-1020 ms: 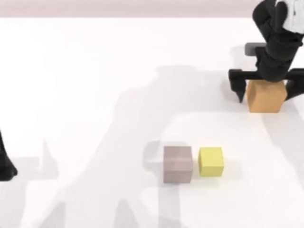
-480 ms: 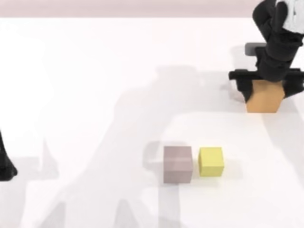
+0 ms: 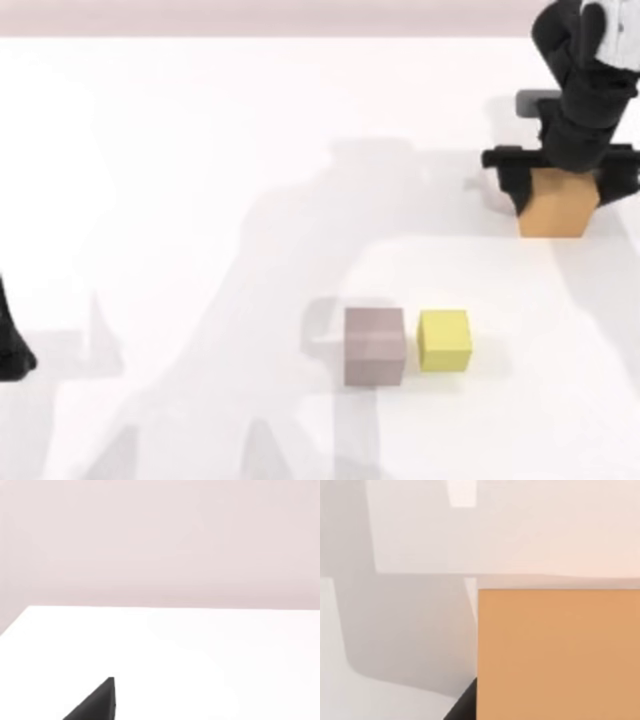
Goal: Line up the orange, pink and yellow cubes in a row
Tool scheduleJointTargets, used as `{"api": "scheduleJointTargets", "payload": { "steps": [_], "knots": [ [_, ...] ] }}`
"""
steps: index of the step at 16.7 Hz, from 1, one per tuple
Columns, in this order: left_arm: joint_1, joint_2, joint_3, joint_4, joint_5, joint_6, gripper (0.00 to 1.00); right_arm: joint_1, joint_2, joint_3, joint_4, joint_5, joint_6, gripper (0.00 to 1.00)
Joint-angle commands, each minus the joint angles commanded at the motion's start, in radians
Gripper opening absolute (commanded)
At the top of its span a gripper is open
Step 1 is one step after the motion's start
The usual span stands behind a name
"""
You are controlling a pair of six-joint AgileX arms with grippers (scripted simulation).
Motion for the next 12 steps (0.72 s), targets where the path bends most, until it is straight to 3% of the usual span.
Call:
{"api": "scheduleJointTargets", "payload": {
  "steps": [5,12],
  "knots": [
    [0.0,0.0,0.0,0.0,0.0,0.0,1.0,0.001,-0.011,0.016,-0.018,0.001,0.001,0.0],
    [0.0,0.0,0.0,0.0,0.0,0.0,1.0,0.009,-0.047,0.19,-0.234,0.001,-0.002,0.0]
  ]
}}
